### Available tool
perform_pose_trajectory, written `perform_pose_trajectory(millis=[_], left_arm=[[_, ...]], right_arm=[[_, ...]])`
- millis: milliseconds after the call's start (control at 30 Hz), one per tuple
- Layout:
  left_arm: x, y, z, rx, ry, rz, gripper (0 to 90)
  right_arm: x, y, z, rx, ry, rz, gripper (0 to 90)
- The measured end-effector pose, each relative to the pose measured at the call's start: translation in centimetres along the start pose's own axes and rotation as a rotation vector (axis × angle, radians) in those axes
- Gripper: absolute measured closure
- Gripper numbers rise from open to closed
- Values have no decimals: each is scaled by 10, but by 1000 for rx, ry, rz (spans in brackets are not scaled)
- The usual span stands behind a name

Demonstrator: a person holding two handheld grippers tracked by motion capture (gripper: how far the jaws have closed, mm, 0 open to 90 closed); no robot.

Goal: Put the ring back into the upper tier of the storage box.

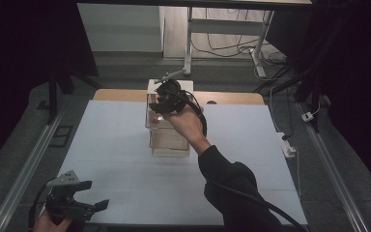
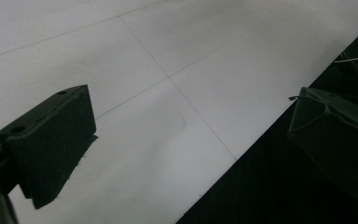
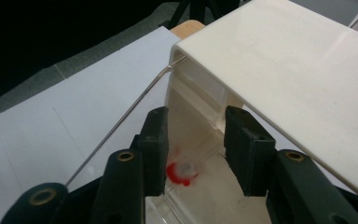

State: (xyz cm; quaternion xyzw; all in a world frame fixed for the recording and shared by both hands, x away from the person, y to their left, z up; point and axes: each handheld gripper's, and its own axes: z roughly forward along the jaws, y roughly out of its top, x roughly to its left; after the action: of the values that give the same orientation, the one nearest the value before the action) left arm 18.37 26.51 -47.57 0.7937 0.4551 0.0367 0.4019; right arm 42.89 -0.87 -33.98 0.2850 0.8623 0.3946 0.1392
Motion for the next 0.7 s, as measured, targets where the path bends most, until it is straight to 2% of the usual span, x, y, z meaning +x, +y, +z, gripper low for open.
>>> perform_pose_trajectory(millis=[100,433,700], left_arm=[[0,0,0,0,-1,0,5],[0,0,0,2,0,-1,5],[0,0,0,-1,-1,-3,5]], right_arm=[[1,0,-4,-7,13,19,550],[4,0,-18,-25,70,9,448],[8,-4,-32,-60,117,-12,374]])
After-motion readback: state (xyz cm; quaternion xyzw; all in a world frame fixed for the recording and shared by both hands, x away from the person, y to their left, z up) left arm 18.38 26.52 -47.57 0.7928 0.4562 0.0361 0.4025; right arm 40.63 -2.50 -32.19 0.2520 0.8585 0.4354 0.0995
